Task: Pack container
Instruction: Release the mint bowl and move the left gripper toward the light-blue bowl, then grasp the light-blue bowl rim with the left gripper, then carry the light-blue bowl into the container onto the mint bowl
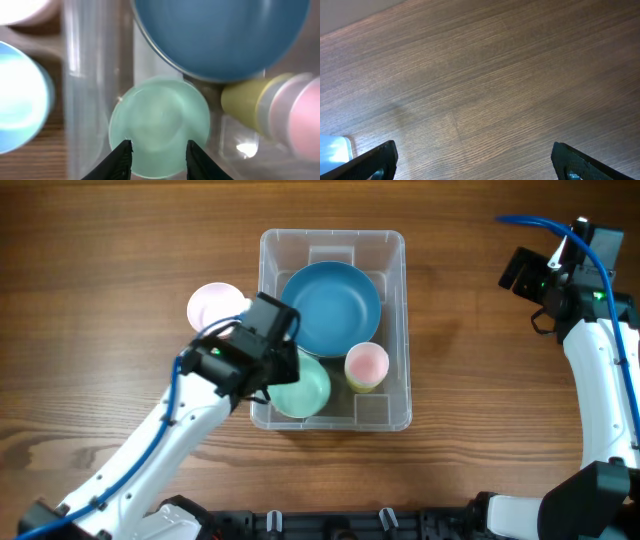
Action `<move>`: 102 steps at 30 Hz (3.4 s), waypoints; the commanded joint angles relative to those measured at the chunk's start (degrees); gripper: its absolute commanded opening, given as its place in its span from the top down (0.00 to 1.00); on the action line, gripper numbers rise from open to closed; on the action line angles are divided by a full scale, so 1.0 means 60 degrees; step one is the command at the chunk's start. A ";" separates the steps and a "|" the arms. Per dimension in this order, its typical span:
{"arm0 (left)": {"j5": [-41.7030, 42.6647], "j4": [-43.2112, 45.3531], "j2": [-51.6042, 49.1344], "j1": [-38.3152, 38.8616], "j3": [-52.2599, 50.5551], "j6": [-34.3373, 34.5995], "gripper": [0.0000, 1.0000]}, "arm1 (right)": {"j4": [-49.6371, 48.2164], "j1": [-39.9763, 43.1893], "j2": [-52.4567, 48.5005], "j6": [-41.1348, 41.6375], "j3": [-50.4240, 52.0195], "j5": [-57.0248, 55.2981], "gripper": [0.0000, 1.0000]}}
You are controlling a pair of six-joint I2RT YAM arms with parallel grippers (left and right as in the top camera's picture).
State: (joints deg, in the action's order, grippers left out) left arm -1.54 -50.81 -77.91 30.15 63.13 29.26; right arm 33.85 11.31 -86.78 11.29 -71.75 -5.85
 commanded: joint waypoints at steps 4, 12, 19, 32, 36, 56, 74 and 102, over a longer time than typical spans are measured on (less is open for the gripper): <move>-0.0739 -0.0073 0.1067 -0.1938 0.0463 -0.0069 0.55 | -0.0022 -0.0025 0.0051 -0.0033 -0.0087 -0.0095 0.00; -0.0725 -0.0346 0.0579 -0.4615 0.0408 -0.0284 0.55 | -0.0022 -0.0025 0.0051 -0.0029 -0.0087 -0.0091 0.00; -0.0069 -0.1115 -0.1384 -0.6014 0.0401 -0.0623 0.51 | -0.0022 -0.0025 0.0051 -0.0033 -0.0087 -0.0095 0.00; 0.0361 -0.0517 -0.4036 -0.6262 0.0397 -0.0627 0.48 | -0.0022 -0.0025 0.0051 -0.0029 -0.0087 -0.0091 0.00; 0.0361 -0.0437 -0.4444 -0.6262 0.0390 -0.0627 0.48 | -0.0022 -0.0025 0.0051 -0.0033 -0.0087 -0.0091 0.00; 0.0357 -0.1279 -0.4437 -0.6262 0.0390 -0.0801 0.96 | -0.0022 -0.0025 0.0051 -0.0033 -0.0087 -0.0091 0.00; 0.1184 -0.1126 0.1800 -0.4827 0.0594 -0.0506 0.96 | -0.0022 -0.0025 0.0051 -0.0029 -0.0087 -0.0095 0.00; 0.1038 -0.1468 -0.0076 -0.0251 0.0590 0.0244 0.62 | -0.0022 -0.0025 0.0051 -0.0029 -0.0087 -0.0095 0.00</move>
State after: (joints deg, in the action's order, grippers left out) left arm 4.80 -59.79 -78.43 28.45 66.00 30.06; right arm 33.85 11.31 -86.78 11.29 -71.75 -5.85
